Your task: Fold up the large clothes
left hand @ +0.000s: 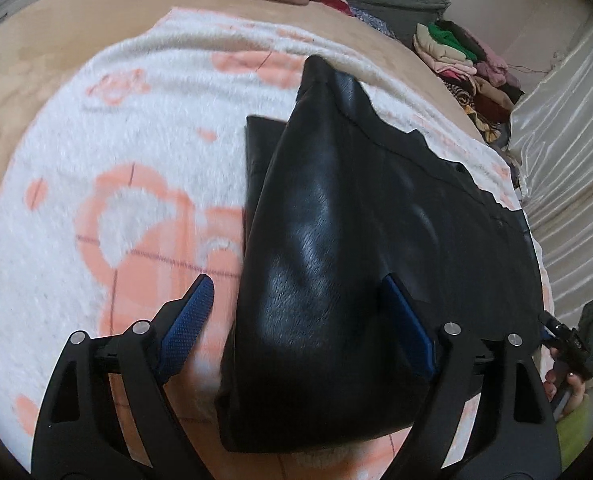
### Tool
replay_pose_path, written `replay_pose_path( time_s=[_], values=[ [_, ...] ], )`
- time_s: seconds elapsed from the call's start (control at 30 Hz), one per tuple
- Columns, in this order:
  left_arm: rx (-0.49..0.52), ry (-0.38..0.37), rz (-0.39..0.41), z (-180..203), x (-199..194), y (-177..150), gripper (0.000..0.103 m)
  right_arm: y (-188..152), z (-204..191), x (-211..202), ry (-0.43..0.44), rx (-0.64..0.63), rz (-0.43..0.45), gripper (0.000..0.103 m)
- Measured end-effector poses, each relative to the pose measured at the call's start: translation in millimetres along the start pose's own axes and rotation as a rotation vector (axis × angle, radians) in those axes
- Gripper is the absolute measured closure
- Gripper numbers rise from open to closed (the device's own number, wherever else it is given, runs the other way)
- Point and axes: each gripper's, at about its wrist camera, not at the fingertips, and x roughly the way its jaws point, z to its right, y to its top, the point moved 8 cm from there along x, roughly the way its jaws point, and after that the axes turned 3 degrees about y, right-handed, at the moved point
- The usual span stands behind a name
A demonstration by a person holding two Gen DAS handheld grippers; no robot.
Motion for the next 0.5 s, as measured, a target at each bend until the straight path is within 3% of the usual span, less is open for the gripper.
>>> replay_pose_path(
  time_s=[0.07,0.1,0.13,0.2,0.33,0.5],
  values=[
    [-0.011,-0.013,-0.002,-0.4,0.1,-2.2,0.026,-3.1,-2.4,3.2,0.061,0.017,-0.015,0.039],
    [-0.012,-0.014,-0.003,0.4,0.6,-3.5,0.033,-4.1,-5.7,4.0,0.098,0.024,-0.020,0.051],
    [-0.021,-0.040,-0.012,2.9,1.4,-5.7,0.043,-4.9,-6.7,3.4,0.104,0.031,-0.017,0.056],
    [-0.028,-0.041,-0.012,5.7,0.1,-8.1,0.050,-5.0,-8.2,1.2,0.089,0.016,-0.016,0.065],
    [-0.015,-0.023,0.003,12.0,-8.0,-13.6,0.057,-0.2,-9.9,-2.9,0.071,0.012,-0.036,0.073],
    [0.007,-0.013,0.001,17.1,-21.7,-29.5,0.059,0.7,-9.2,-8.6,0.020,-0.021,-0.056,0.073]
  ],
)
